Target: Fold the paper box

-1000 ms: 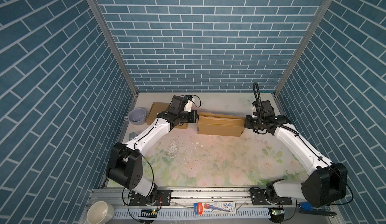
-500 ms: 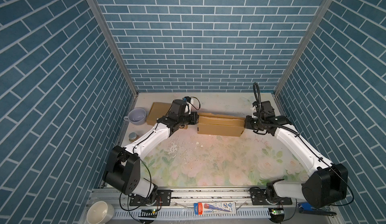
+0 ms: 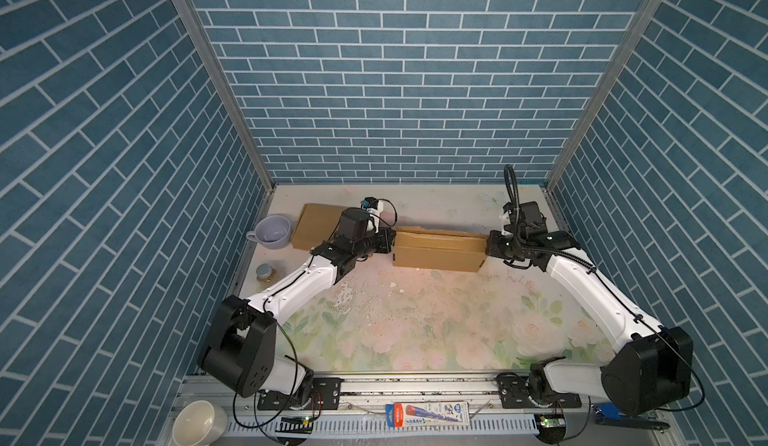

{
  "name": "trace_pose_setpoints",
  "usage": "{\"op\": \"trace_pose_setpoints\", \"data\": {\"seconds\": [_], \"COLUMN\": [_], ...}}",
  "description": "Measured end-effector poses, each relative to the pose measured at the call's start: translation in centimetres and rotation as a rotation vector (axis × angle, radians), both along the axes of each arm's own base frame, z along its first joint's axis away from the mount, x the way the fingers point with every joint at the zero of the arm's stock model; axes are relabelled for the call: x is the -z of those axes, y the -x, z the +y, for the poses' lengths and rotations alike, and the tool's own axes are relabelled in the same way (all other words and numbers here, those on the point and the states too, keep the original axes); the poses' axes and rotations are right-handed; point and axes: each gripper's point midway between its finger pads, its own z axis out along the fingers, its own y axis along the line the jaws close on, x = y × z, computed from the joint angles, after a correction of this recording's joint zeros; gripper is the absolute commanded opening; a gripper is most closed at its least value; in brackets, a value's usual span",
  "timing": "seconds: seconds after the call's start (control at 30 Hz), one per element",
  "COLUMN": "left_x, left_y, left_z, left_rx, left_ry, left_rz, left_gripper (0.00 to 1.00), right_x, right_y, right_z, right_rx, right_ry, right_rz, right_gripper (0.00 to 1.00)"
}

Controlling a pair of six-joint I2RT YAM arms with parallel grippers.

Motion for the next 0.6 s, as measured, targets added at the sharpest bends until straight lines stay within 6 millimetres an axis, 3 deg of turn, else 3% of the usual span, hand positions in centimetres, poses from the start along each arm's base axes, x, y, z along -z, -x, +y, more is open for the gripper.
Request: {"op": "trace_pose_setpoints", "data": {"seconds": [0.6], "left_x": [0.48], "left_y": [0.18], "left_z": [0.40], "left_rx": [0.003], "left_ry": [-0.043], "left_rz": [-0.070], "left_gripper": [0.00], "right_x": [0.02], "right_y": [0.48], "right_z": [0.17], "right_rx": [-0.014], "right_ry": [-0.010], "right_rz": [0.006], "right_gripper": [0.02]}}
